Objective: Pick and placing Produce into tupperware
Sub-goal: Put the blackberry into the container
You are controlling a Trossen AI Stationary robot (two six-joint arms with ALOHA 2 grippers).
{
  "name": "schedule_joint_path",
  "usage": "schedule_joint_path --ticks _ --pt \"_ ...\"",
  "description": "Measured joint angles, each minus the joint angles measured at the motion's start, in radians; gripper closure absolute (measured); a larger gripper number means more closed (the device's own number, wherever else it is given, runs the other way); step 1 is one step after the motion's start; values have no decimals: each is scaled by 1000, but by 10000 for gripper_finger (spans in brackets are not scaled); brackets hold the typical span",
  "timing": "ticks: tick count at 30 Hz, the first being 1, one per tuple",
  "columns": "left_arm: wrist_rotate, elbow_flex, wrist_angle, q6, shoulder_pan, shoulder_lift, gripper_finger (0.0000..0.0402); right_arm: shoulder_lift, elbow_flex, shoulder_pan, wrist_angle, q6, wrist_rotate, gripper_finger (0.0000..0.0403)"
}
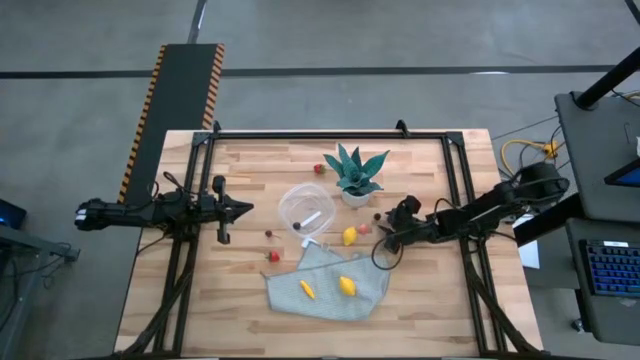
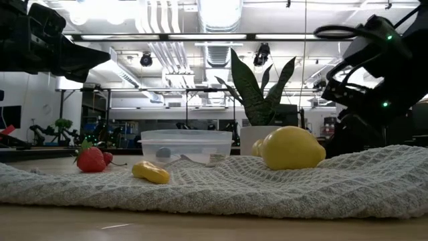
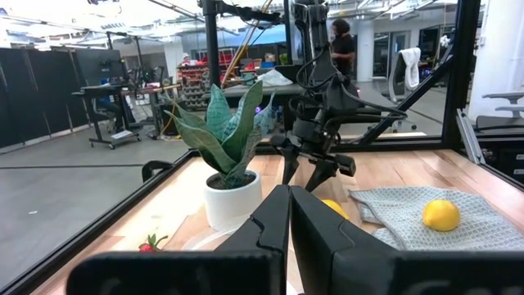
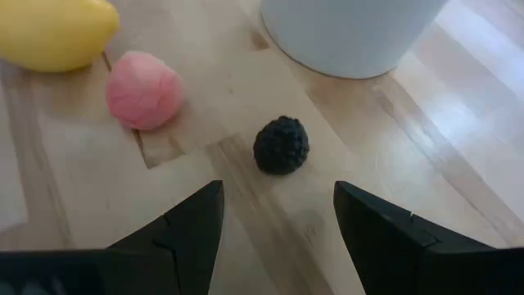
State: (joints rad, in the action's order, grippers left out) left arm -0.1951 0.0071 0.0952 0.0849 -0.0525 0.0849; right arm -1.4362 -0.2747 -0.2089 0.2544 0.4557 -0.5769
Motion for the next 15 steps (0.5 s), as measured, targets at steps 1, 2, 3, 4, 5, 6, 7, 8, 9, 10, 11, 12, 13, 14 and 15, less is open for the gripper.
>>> schedule_joint_path --ticks 1,2,3,4,5,6,7,8,9,10,11,12,13,14,15 --pt "0 0 0 0 0 0 402 -15 -8 6 4 0 -2 177" --pt "0 0 0 0 0 0 402 -28 -17 12 7 0 -4 177" --pt "0 0 0 0 0 0 402 -40 -25 18 12 -2 -4 177" --pt "0 0 0 0 0 0 402 -50 -32 23 16 -8 -4 177" --pt "0 0 0 0 0 0 402 -57 -37 27 22 -18 -3 177" --pt "0 0 0 0 0 0 402 -61 -43 32 22 -30 -3 177" --pt "0 0 0 0 0 0 402 -65 -49 36 21 -42 -2 177" --pt "0 0 0 0 0 0 402 -66 -53 40 20 -53 -1 177" --pt "0 0 0 0 0 0 402 -66 -55 44 19 -62 1 177" --pt "0 0 0 0 0 0 402 -65 -56 47 17 -67 3 177" --pt "0 0 0 0 0 0 402 -65 -59 51 16 -71 5 177" --pt "0 0 0 0 0 0 402 -64 -60 56 16 -72 6 177" --pt "0 0 0 0 0 0 402 -64 -60 61 16 -73 6 177" --pt "0 0 0 0 0 0 402 -64 -61 66 15 -74 6 177" --pt "0 0 0 0 0 0 402 -66 -61 70 16 -74 5 177"
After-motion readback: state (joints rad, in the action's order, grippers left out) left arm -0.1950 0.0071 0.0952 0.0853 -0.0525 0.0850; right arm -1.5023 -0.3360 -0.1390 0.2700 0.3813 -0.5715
